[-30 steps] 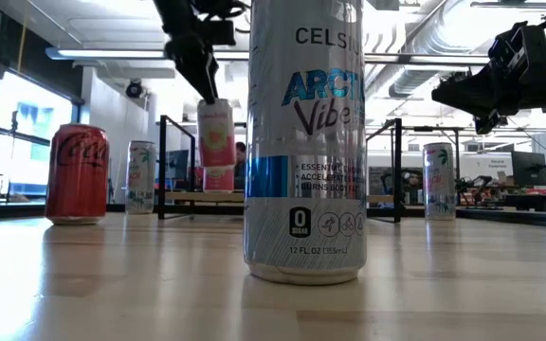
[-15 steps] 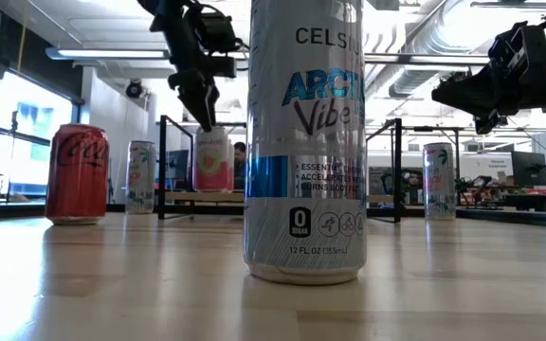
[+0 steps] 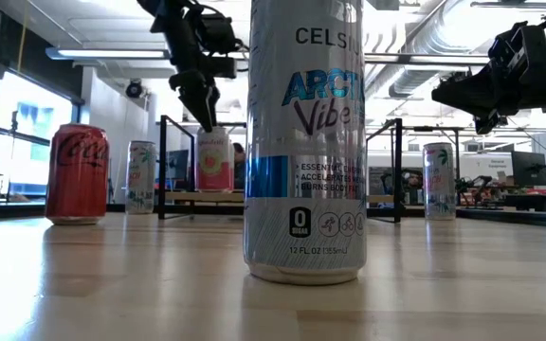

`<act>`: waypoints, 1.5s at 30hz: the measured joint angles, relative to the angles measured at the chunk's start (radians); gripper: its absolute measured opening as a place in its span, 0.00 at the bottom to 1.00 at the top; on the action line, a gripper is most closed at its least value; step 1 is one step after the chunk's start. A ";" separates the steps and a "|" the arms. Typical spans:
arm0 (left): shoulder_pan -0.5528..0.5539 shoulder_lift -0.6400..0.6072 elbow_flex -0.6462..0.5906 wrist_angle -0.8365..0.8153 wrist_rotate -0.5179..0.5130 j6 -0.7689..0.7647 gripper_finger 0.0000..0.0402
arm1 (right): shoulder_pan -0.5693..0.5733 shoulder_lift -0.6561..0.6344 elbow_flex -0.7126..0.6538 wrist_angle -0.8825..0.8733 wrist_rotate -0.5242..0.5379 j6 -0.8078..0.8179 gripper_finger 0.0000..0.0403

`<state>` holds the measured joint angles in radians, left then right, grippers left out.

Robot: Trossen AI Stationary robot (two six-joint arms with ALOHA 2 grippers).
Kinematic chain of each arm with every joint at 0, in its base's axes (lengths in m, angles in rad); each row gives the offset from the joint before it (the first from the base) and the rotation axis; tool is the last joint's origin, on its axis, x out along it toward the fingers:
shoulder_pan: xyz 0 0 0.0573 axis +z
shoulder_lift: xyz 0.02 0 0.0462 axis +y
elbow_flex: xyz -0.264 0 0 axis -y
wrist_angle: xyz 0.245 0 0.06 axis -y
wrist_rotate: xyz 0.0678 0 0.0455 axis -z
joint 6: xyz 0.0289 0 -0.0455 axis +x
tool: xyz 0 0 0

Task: Place canned beverage on shelf
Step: Put the pink white soda can on the shelf aligned with the other pink white soda can

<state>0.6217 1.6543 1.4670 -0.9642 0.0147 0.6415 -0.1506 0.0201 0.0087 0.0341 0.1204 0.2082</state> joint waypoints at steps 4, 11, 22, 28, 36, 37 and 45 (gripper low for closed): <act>0.002 0.000 0.000 0.000 -0.001 0.007 0.59 | 0.000 0.000 0.000 0.000 0.000 0.000 0.00; 0.013 0.000 -0.001 -0.002 -0.004 -0.002 0.59 | 0.000 0.000 0.000 0.000 0.000 0.000 0.00; 0.013 0.002 -0.002 0.002 -0.031 -0.020 0.68 | 0.000 0.000 0.000 0.000 0.000 0.000 0.00; 0.013 0.003 -0.004 0.007 -0.072 -0.023 0.71 | 0.000 0.000 0.000 0.000 0.000 0.000 0.00; 0.013 0.004 0.000 0.016 -0.076 -0.009 0.72 | 0.000 0.000 0.000 0.000 0.000 0.000 0.00; 0.013 0.005 0.006 0.007 -0.076 -0.010 0.72 | 0.000 0.000 0.000 0.000 0.000 0.000 0.00; 0.013 0.005 0.072 -0.001 -0.068 -0.010 0.72 | 0.000 0.000 0.000 0.000 0.000 0.000 0.00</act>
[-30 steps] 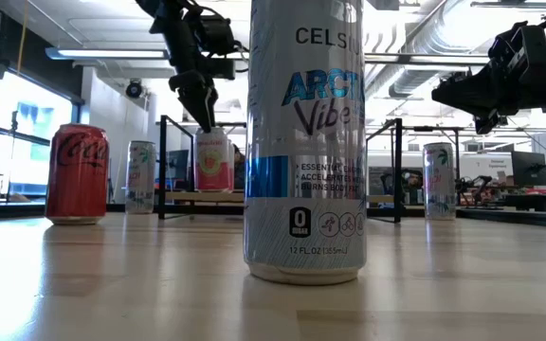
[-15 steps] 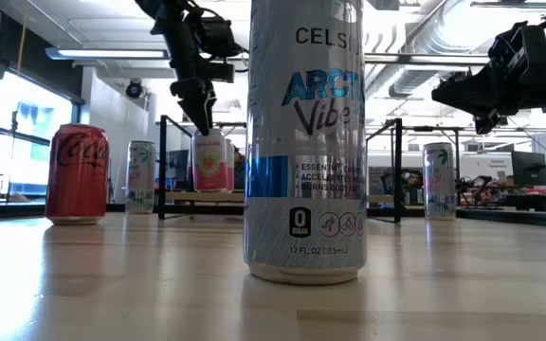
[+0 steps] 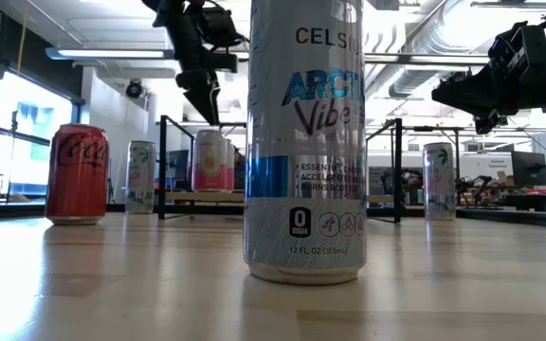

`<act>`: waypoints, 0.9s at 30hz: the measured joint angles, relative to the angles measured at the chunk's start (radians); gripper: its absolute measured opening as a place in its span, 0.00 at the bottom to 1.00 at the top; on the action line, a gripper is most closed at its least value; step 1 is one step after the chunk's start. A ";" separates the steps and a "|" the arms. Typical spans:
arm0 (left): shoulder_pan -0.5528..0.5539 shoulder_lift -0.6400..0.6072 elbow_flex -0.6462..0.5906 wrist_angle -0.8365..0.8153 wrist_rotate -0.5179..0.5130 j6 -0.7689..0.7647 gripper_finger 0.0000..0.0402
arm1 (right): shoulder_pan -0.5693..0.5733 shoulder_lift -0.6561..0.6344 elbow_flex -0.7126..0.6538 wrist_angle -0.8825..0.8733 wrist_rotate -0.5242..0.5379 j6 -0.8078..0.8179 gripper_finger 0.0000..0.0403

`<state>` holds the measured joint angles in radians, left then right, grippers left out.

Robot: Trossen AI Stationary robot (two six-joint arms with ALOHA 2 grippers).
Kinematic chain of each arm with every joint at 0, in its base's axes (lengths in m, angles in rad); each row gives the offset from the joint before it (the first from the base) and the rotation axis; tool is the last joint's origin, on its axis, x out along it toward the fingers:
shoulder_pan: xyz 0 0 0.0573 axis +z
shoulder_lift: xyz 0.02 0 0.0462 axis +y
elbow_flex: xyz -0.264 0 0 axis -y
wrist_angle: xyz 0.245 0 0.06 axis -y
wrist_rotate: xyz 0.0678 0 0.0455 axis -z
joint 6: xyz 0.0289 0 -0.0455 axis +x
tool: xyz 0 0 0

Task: Place canned beverage on shelf
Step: Put the pink white soda can on the shelf aligned with the other pink white soda can

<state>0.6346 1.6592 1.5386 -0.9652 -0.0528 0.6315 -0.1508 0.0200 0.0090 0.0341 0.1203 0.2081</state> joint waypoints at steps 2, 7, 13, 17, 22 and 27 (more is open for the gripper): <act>0.000 -0.001 0.015 0.001 0.000 0.000 0.72 | 0.000 0.000 0.000 0.000 0.000 0.000 0.00; -0.013 -0.002 0.046 -0.023 0.003 -0.020 0.72 | 0.000 0.000 0.000 0.000 0.000 0.000 0.00; -0.057 -0.002 0.084 -0.074 0.017 -0.172 0.72 | 0.000 0.000 0.000 0.000 0.000 0.000 0.00; -0.092 -0.003 0.088 -0.083 0.040 -0.194 0.72 | 0.000 0.000 0.000 0.000 0.000 0.000 0.00; -0.117 0.001 0.089 -0.059 -0.114 -0.378 0.69 | 0.000 0.000 0.000 0.000 0.000 0.000 0.00; -0.097 0.003 0.087 -0.121 -0.178 -0.599 0.53 | 0.000 0.000 0.000 0.000 0.000 0.000 0.00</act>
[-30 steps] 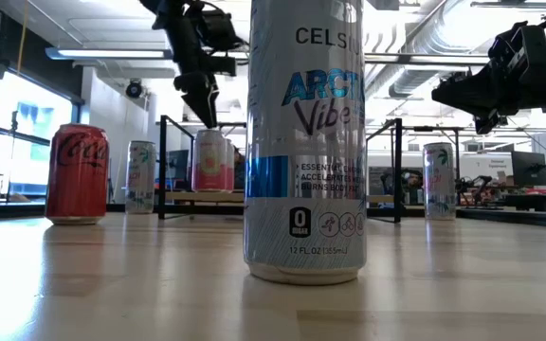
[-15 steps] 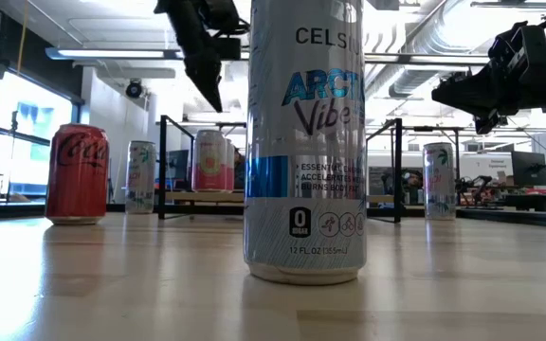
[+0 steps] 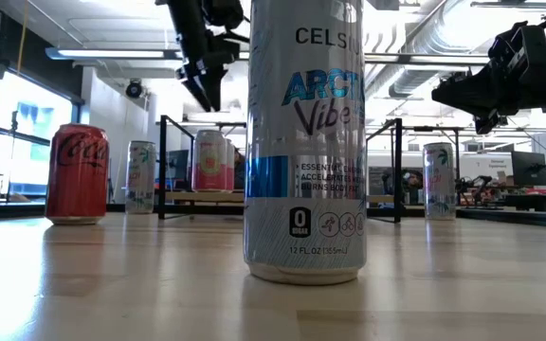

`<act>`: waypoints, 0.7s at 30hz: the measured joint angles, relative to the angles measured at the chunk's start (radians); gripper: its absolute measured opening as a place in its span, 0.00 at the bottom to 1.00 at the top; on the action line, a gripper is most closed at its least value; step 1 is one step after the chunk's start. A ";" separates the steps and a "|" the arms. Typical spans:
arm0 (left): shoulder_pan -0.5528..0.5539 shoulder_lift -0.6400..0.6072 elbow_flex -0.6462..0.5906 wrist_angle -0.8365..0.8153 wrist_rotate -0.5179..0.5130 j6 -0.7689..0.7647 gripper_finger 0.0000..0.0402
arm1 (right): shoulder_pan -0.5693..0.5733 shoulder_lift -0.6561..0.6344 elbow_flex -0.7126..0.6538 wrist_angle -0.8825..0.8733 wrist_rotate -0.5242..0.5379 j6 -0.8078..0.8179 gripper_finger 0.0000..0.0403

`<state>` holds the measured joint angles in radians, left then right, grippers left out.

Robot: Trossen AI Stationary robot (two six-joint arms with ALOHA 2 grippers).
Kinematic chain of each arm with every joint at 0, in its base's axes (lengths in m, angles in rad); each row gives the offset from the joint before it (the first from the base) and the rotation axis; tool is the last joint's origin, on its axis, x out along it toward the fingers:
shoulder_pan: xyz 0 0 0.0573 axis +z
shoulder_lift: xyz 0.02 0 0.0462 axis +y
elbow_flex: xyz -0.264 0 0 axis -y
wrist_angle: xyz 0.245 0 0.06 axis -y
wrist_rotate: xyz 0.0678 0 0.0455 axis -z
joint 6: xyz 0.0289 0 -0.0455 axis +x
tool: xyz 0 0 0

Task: Place canned beverage on shelf
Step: Put the pink white soda can on the shelf aligned with the other pink white soda can

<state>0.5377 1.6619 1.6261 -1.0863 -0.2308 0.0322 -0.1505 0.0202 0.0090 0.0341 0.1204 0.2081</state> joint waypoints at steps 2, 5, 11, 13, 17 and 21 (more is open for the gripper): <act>0.012 0.000 -0.013 0.002 -0.002 -0.046 0.41 | 0.000 0.000 0.000 0.000 0.000 0.000 0.00; 0.026 0.000 -0.038 0.053 -0.027 -0.081 0.20 | 0.000 0.000 0.000 0.000 0.000 0.000 0.00; 0.039 0.001 -0.044 0.099 -0.019 -0.141 0.05 | 0.000 0.000 0.000 0.000 0.000 0.000 0.00; 0.038 0.004 -0.044 0.083 0.003 -0.180 0.06 | 0.000 0.000 0.000 0.000 0.000 0.000 0.00; 0.038 0.028 -0.044 0.064 0.037 -0.221 0.02 | 0.000 0.000 0.000 0.000 0.000 0.000 0.00; 0.038 0.068 -0.044 0.080 0.036 -0.235 0.01 | 0.000 0.000 0.000 0.000 0.000 0.000 0.00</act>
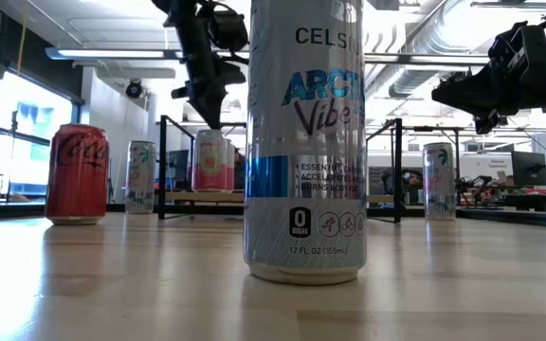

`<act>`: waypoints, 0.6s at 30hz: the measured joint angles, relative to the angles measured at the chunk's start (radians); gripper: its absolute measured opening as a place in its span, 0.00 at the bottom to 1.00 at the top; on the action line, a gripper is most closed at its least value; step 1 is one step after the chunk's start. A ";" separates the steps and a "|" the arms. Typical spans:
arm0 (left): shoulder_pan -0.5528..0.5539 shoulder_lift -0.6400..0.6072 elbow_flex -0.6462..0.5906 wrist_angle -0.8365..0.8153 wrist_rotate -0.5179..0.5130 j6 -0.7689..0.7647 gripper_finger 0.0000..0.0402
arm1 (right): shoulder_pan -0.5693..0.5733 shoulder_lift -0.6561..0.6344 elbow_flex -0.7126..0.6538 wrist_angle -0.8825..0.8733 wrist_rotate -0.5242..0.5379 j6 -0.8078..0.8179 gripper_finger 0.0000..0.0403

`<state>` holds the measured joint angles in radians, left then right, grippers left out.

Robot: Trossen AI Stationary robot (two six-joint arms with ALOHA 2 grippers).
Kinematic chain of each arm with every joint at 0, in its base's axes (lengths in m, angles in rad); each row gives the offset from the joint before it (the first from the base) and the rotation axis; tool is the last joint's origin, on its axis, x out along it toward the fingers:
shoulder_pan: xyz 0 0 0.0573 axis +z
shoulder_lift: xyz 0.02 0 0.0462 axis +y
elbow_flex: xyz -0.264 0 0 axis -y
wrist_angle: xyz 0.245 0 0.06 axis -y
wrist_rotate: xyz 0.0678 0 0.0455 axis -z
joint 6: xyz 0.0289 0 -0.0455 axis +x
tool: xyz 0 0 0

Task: Place canned beverage on shelf
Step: Put the pink white soda can on the shelf aligned with the other pink white soda can

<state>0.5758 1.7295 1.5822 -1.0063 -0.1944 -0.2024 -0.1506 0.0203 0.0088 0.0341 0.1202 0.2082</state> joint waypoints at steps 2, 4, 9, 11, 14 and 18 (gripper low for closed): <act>0.000 0.013 0.000 0.033 -0.004 -0.002 0.02 | 0.000 0.000 0.000 0.000 0.000 0.000 0.00; 0.000 0.024 0.001 0.041 -0.010 0.001 0.01 | 0.000 0.000 0.000 0.000 0.000 0.000 0.00; -0.004 0.035 0.003 0.052 -0.037 0.037 0.00 | 0.000 0.000 0.000 0.000 0.000 0.000 0.00; -0.009 0.036 0.003 0.053 -0.048 0.063 0.00 | 0.000 0.000 0.000 0.000 0.000 0.000 0.00; -0.021 0.038 0.002 0.069 -0.059 0.110 0.00 | 0.000 0.000 0.000 0.000 0.000 0.000 0.00; -0.044 0.038 0.002 0.076 -0.062 0.177 0.00 | 0.000 0.000 0.000 0.000 0.000 0.000 0.00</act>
<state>0.5320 1.7679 1.5837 -0.9298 -0.2563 -0.0255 -0.1505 0.0202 0.0088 0.0341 0.1201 0.2081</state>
